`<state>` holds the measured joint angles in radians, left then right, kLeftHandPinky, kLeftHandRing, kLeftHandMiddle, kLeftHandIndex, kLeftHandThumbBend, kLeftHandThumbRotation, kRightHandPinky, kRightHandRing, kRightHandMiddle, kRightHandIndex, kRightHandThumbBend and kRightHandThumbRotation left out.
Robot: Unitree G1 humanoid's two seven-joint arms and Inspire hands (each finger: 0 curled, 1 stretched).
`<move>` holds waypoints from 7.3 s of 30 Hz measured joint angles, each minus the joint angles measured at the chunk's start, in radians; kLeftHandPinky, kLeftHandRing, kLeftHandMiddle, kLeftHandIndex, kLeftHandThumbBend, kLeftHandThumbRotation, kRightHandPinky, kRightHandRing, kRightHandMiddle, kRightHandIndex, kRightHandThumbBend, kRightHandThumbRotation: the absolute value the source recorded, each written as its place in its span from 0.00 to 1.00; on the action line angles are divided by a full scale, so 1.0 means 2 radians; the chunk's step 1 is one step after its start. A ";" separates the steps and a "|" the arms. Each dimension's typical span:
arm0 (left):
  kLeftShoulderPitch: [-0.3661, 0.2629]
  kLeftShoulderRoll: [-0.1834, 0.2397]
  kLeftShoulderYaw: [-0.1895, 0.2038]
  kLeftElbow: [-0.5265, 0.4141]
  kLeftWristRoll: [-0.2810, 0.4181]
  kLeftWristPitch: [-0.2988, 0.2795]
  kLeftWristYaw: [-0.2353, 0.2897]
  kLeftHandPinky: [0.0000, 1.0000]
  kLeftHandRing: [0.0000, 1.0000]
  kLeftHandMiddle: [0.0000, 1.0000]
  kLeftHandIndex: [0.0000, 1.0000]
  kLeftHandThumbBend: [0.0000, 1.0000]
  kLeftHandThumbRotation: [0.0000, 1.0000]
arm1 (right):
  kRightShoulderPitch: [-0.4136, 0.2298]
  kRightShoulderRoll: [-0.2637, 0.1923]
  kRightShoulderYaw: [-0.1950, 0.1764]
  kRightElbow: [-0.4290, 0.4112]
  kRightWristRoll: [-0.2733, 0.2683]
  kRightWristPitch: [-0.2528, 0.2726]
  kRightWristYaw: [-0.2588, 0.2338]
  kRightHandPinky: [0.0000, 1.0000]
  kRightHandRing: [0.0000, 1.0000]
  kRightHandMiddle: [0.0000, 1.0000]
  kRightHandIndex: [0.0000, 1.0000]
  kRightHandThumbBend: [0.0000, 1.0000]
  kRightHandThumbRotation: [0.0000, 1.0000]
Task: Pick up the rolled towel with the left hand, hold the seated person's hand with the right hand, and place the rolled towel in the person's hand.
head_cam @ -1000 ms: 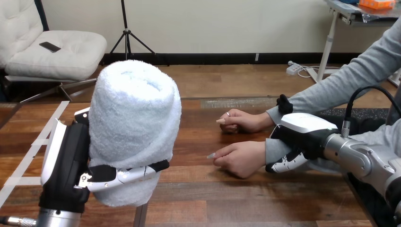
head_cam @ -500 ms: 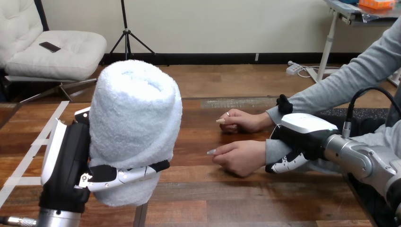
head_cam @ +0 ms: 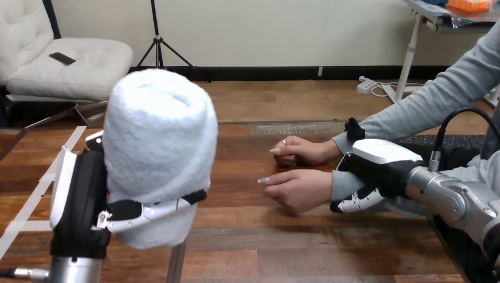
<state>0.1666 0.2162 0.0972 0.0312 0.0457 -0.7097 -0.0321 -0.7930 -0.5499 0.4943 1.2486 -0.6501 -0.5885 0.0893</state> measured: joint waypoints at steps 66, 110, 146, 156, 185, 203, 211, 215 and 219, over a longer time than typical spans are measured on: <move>-0.265 0.004 0.021 0.418 -0.021 -0.048 -0.005 0.27 0.31 0.38 0.41 0.59 0.00 | 0.009 -0.011 -0.019 0.000 0.038 -0.034 0.022 0.24 0.28 0.33 0.34 0.53 0.34; -0.366 -0.020 0.015 0.542 0.001 -0.049 0.017 0.32 0.36 0.41 0.41 0.58 0.00 | 0.018 -0.021 -0.052 -0.019 0.072 -0.049 0.049 0.24 0.28 0.33 0.34 0.56 0.38; -0.378 -0.023 0.000 0.545 0.022 -0.052 0.026 0.31 0.35 0.40 0.41 0.59 0.00 | 0.019 -0.022 -0.067 -0.037 0.082 -0.049 0.061 0.34 0.37 0.42 0.43 0.64 0.40; -0.378 -0.023 -0.002 0.545 0.022 -0.056 0.026 0.30 0.35 0.40 0.41 0.59 0.00 | 0.019 -0.022 -0.070 -0.037 0.083 -0.049 0.064 0.37 0.40 0.44 0.45 0.67 0.41; -0.378 -0.017 -0.004 0.545 0.034 -0.059 0.026 0.30 0.35 0.40 0.41 0.57 0.00 | 0.019 -0.022 -0.071 -0.037 0.083 -0.042 0.070 0.37 0.40 0.44 0.45 0.69 0.41; -0.378 -0.016 -0.013 0.545 0.044 -0.059 0.016 0.30 0.34 0.39 0.41 0.59 0.00 | 0.019 -0.022 -0.071 -0.037 0.083 -0.042 0.070 0.34 0.37 0.42 0.44 0.65 0.37; -0.378 -0.015 -0.023 0.545 0.049 -0.059 0.007 0.30 0.34 0.39 0.41 0.60 0.00 | 0.019 -0.021 -0.071 -0.037 0.083 -0.042 0.070 0.33 0.36 0.41 0.43 0.63 0.37; -0.378 -0.015 -0.026 0.545 0.055 -0.059 0.001 0.30 0.34 0.39 0.41 0.60 0.00 | 0.019 -0.021 -0.071 -0.037 0.083 -0.042 0.070 0.33 0.36 0.41 0.43 0.63 0.38; -0.378 -0.015 -0.032 0.545 0.060 -0.059 -0.004 0.30 0.34 0.39 0.41 0.61 0.00 | 0.019 -0.021 -0.071 -0.037 0.083 -0.042 0.070 0.32 0.35 0.40 0.42 0.62 0.38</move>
<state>-0.5887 0.1859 0.0336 1.1203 0.1666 -0.8282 -0.0401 -0.7557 -0.5924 0.3528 1.1748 -0.4846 -0.6733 0.2285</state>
